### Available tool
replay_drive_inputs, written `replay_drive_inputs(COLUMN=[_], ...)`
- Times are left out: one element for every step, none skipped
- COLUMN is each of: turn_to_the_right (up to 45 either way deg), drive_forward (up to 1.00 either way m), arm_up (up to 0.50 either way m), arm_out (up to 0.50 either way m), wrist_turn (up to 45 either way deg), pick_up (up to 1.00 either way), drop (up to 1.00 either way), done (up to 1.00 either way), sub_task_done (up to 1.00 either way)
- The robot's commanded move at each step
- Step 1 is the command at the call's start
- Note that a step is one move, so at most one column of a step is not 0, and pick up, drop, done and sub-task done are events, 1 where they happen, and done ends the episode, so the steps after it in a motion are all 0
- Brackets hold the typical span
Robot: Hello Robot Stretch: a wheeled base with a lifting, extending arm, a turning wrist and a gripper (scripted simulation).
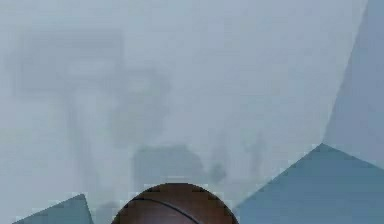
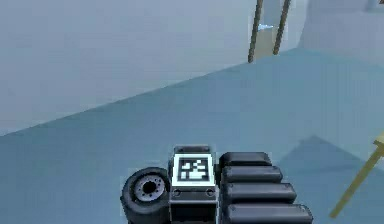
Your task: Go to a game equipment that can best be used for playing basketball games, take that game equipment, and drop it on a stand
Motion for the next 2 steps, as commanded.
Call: replay_drive_inputs(turn_to_the_right=[45.0,45.0], drive_forward=[0.0,0.0], arm_up=[0.0,0.0], arm_out=[0.0,0.0], wrist_turn=[0.0,0.0], pick_up=[0.0,0.0], drop=[0.0,0.0], done=[0.0,0.0], sub_task_done=[0.0,0.0])
